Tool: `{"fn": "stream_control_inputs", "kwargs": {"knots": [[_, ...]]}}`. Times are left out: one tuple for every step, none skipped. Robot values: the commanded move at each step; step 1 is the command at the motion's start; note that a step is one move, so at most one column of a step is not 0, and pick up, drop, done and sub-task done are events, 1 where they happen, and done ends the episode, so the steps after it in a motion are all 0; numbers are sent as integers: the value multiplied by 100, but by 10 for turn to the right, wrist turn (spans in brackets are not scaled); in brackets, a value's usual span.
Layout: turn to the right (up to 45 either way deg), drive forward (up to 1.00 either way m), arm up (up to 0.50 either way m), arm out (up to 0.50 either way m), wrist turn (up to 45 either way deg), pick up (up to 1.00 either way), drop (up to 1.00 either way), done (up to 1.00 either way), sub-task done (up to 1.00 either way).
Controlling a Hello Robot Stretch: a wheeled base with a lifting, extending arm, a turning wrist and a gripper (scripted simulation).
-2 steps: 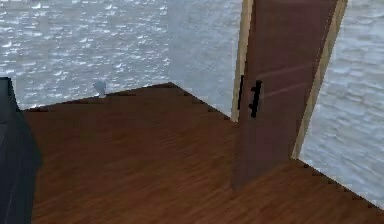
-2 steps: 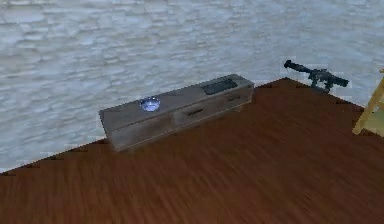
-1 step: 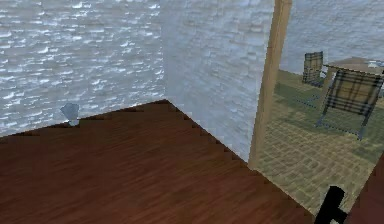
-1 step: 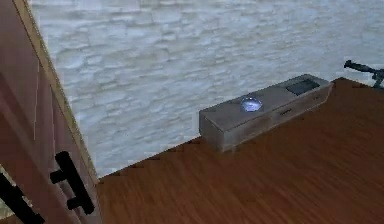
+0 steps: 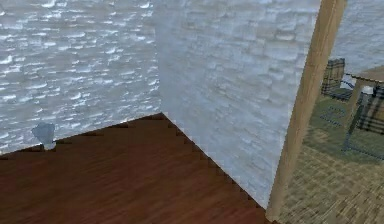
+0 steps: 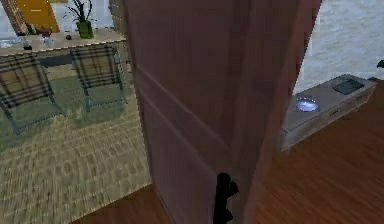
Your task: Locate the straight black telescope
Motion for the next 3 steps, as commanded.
{"fn": "stream_control_inputs", "kwargs": {"knots": [[450, 0, 0, 0, 0, 0, 0, 0, 0], [90, 0, 0, 0, 0, 0, 0, 0, 0], [0, 100, 0, 0, 0, 0, 0, 0, 0]]}}
